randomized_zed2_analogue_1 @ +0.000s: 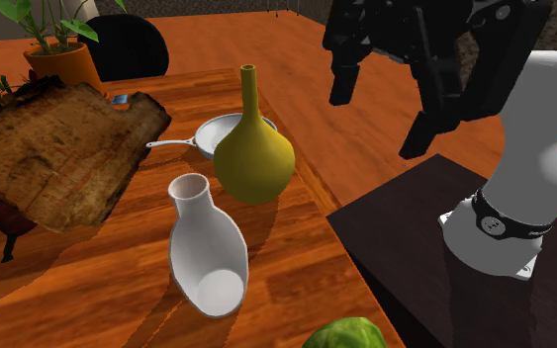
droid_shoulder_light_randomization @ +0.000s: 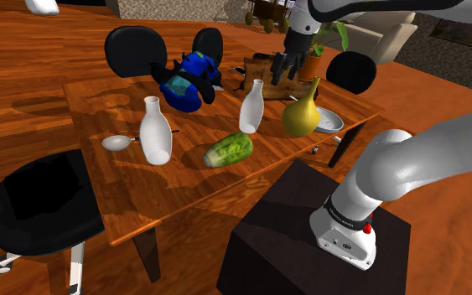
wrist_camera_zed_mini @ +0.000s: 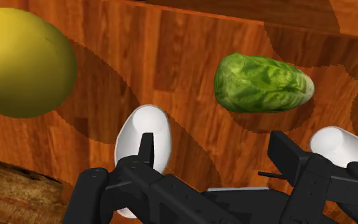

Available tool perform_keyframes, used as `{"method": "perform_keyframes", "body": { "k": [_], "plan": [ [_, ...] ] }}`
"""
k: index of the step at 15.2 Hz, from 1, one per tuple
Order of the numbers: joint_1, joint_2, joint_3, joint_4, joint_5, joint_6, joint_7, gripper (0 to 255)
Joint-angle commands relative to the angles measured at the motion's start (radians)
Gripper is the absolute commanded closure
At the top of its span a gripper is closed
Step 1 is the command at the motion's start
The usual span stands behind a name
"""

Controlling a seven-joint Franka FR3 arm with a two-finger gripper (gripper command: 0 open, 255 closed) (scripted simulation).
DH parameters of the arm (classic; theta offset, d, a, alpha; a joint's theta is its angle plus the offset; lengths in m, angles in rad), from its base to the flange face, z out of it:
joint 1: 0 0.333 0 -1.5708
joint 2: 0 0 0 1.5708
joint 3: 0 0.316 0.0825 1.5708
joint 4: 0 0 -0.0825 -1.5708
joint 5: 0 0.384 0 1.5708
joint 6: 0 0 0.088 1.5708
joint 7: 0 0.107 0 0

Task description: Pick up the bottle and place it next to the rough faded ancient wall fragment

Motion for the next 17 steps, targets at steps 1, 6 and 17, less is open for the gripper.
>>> {"method": "perform_keyframes", "body": {
  "k": [1,6,17],
  "plan": [
    [-0.004,0.064,-0.028,0.019,-0.004,0.059,-0.024,0],
    [-0.006,0.234,-0.095,0.083,0.011,0.191,-0.086,0],
    [-0.002,0.514,-0.18,0.211,0.106,0.371,-0.207,0]
  ]
}}
